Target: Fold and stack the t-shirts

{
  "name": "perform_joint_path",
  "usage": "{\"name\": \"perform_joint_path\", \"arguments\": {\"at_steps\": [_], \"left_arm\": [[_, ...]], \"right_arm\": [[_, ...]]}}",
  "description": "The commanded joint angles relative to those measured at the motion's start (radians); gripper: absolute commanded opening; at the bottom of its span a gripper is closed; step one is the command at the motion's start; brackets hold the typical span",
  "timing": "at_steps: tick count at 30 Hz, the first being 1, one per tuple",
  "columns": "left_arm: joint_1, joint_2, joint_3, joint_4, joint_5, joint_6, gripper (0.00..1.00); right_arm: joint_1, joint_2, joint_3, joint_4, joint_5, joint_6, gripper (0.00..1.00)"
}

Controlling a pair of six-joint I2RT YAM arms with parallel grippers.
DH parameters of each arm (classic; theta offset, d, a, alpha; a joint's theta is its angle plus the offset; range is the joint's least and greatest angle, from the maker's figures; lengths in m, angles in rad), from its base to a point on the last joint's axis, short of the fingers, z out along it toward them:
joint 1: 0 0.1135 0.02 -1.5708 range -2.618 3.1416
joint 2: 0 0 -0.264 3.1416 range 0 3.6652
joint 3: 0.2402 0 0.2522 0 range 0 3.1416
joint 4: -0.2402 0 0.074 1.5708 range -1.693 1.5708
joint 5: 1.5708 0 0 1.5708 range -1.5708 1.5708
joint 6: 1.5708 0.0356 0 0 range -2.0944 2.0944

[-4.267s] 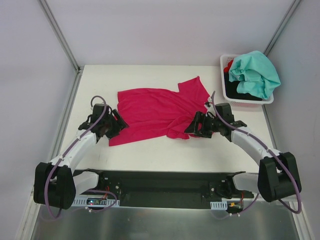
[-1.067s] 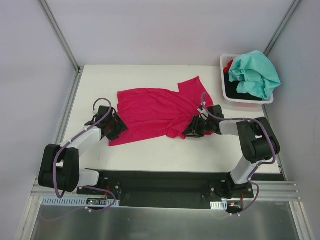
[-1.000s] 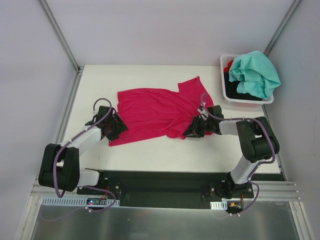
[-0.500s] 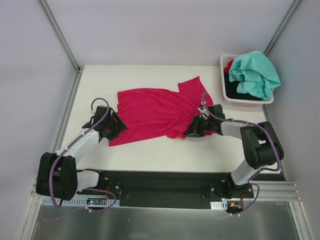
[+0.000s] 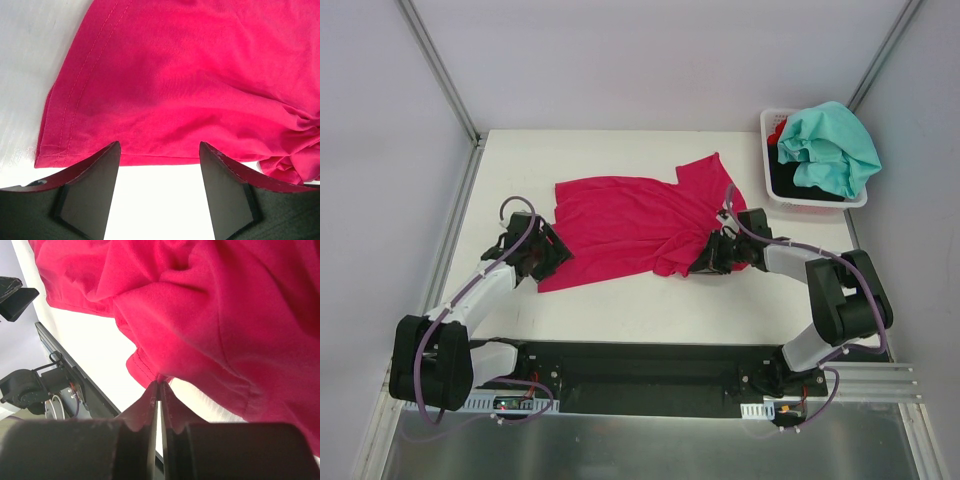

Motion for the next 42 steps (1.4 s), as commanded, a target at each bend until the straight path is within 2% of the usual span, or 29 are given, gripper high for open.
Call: {"name": "perform_joint_path", "arguments": {"at_steps": [1,3,6,10,14,18,23,27,38,41,42], "left_arm": [[0.012,-0.017,0.008,-0.032,-0.01,0.015,0.64],[0.012,-0.012,0.005,-0.032,-0.013,0.014,0.64],[0.013,0.009,-0.006,-0.029,-0.01,0.008,0.64],[0.021,0.058,-0.014,-0.014,-0.022,0.012,0.71],[0.043,0.145,-0.009,0.039,0.01,0.014,0.71],[0.043,0.14,-0.026,0.038,-0.001,0.006,0.7],[0.052,0.051,-0.017,-0.123,-0.163,0.049,0.75],[0.055,0.031,0.023,-0.183,-0.19,0.07,0.77],[0.055,0.095,-0.015,-0.18,-0.2,0.021,0.75],[0.055,0.086,-0.017,-0.18,-0.202,0.012,0.72],[0.055,0.089,-0.02,-0.178,-0.194,0.008,0.68]], "right_arm": [[0.006,-0.036,-0.006,0.004,0.003,-0.009,0.05],[0.006,-0.037,-0.004,0.005,0.003,-0.008,0.01],[0.006,-0.043,-0.009,0.01,0.005,-0.001,0.01],[0.004,-0.084,-0.012,0.007,0.002,0.003,0.01],[0.006,-0.088,-0.004,-0.007,-0.001,-0.004,0.01],[0.001,-0.083,-0.004,-0.021,-0.001,-0.02,0.01],[-0.001,-0.077,-0.004,-0.027,-0.003,-0.029,0.01],[0.002,-0.054,0.005,-0.018,-0.012,-0.018,0.01],[0.004,-0.088,0.007,-0.038,-0.01,-0.023,0.01],[0.004,-0.085,0.01,-0.038,-0.016,-0.018,0.01],[0.004,-0.088,0.011,-0.038,-0.018,-0.015,0.01]]}}
